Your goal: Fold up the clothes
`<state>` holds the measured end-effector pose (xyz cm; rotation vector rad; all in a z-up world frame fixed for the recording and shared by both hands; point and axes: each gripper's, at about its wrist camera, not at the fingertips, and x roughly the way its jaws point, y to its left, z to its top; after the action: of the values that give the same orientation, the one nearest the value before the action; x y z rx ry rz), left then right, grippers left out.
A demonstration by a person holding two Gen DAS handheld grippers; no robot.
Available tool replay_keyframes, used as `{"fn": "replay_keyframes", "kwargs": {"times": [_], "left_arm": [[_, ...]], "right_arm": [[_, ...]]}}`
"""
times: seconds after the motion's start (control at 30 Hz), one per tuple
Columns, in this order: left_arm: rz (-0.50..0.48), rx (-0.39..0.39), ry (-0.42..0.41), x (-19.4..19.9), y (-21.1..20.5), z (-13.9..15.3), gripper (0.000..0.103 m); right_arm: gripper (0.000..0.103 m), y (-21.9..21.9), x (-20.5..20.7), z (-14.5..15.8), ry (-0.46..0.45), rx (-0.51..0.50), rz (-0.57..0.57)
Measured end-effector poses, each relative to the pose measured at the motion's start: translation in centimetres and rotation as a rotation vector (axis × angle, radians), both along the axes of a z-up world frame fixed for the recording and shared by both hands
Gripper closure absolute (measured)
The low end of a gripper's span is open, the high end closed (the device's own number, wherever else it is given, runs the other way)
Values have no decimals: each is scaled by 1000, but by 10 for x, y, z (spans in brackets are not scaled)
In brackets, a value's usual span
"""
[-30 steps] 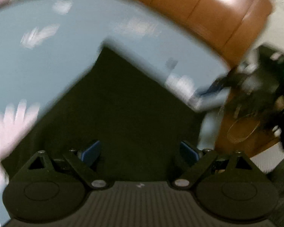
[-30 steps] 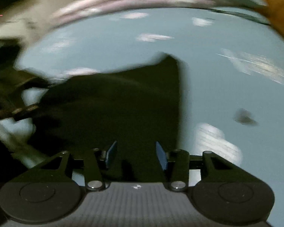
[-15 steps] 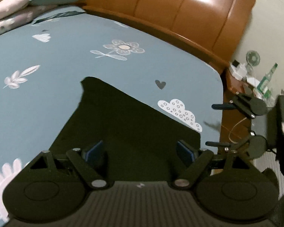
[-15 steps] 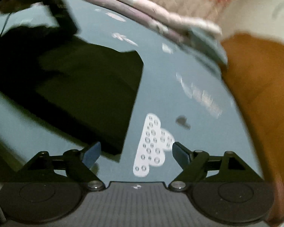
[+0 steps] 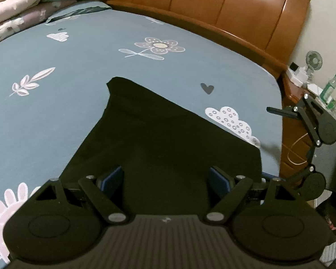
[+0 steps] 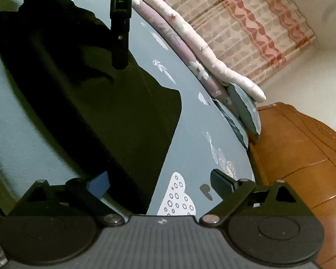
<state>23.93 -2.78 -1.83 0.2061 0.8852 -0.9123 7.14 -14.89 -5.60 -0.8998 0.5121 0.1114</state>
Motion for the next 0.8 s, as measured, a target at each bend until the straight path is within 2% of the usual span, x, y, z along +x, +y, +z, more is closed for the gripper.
{"fn": "replay_keyframes", "kwargs": {"times": [0.07, 0.17, 0.23, 0.33, 0.43, 0.47, 0.53, 0.6, 0.67, 0.77, 0.8], "left_arm": [[9, 0, 1, 0, 1, 0, 19], [9, 15, 2, 0, 1, -3, 19], [6, 27, 5, 1, 2, -5, 19], [-4, 45, 3, 2, 4, -7, 19], [-25, 70, -3, 1, 7, -8, 19], [-32, 78, -5, 1, 8, -8, 19], [-31, 76, -21, 2, 9, 1, 19], [-41, 35, -63, 5, 5, 12, 19], [-65, -8, -90, 8, -3, 17, 19], [-122, -52, -85, 11, -20, 14, 19], [-143, -40, -71, 12, -26, 9, 19]], "right_arm": [[6, -3, 0, 0, 2, -5, 8], [0, -10, 4, 0, 10, -19, -6], [0, -21, 8, -3, 38, -33, -40], [0, -42, 10, -2, 99, 12, -129], [2, -59, 5, 15, 149, 121, -176], [4, -64, 5, 25, 160, 187, -187], [25, -74, 13, 47, 168, 360, -191], [31, -80, 29, 64, 181, 538, -156], [37, -76, 53, 68, 229, 656, -81], [39, -60, 90, 55, 322, 666, 9], [39, -58, 100, 49, 357, 665, 25]]}}
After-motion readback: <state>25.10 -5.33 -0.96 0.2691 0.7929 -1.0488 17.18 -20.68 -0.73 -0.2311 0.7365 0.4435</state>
